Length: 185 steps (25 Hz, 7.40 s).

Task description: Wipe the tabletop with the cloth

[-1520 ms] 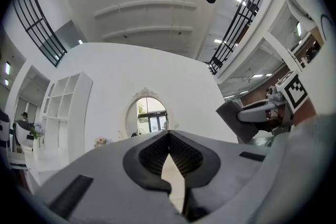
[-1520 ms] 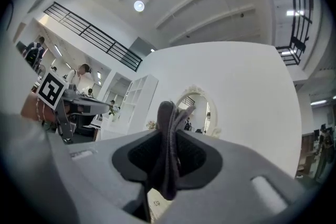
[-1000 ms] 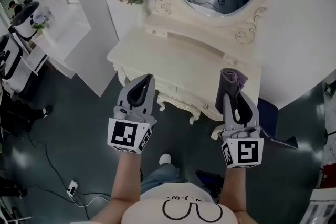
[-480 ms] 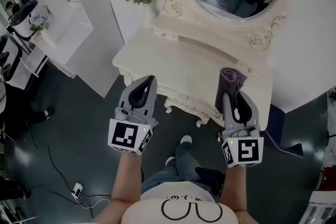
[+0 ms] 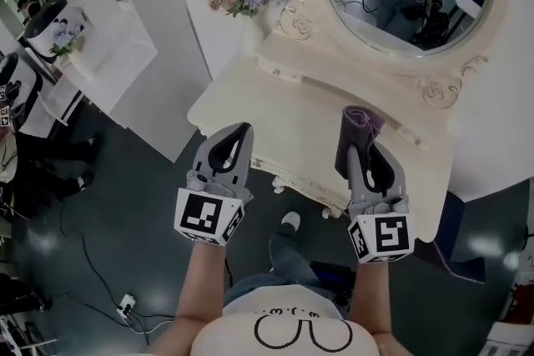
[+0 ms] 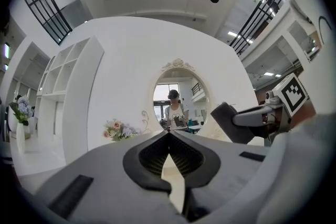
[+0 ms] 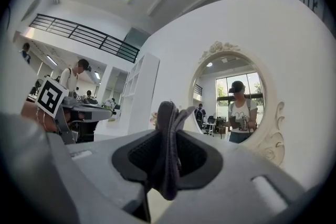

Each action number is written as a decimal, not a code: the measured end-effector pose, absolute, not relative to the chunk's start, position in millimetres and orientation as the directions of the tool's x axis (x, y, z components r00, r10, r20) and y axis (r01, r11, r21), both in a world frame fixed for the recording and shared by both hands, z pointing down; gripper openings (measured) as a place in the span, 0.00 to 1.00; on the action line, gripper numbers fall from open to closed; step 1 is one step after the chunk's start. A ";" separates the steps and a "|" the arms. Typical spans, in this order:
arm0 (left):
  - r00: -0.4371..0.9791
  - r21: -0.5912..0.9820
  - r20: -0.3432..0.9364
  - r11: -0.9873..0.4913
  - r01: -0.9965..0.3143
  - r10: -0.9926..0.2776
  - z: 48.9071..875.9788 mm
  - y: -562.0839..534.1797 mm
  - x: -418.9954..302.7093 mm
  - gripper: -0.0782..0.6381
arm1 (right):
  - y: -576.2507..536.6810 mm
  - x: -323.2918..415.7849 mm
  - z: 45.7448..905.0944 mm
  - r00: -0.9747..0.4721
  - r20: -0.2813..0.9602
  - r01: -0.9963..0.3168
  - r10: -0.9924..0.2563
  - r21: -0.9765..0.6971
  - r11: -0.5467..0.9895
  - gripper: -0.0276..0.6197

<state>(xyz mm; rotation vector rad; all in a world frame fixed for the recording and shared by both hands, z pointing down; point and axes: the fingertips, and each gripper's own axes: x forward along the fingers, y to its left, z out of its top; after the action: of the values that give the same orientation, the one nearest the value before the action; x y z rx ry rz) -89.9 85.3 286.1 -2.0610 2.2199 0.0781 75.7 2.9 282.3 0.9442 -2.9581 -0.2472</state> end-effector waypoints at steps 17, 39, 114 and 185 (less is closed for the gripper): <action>-0.103 -0.070 -0.068 0.108 -0.992 -0.992 289.4 -63.3 -187.5 0.11 | -150.2 -28.9 323.6 -0.839 0.073 -0.543 -0.540 -0.036 0.839 0.18; 0.009 -0.035 0.032 -0.010 -0.999 -0.999 329.2 -147.9 -314.2 0.10 | -240.0 -196.8 394.6 -0.739 0.340 -0.671 -0.582 -0.292 0.681 0.18; 0.173 0.051 0.122 -0.168 -0.984 -0.977 393.0 -222.1 -142.0 0.10 | -338.6 -76.1 498.6 -0.575 0.645 -0.763 -0.504 -0.200 0.614 0.18; 0.451 -0.007 0.115 -0.455 -0.891 -0.885 381.0 -198.6 1.2 0.10 | -296.4 343.2 454.6 0.076 0.546 -0.969 -0.834 0.237 0.067 0.17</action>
<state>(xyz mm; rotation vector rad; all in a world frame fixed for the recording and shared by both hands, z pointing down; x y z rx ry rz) 1.2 -198.6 381.0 -2.7214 1.6669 -0.1632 343.2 -296.4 454.6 1.7950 -1.7856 0.3094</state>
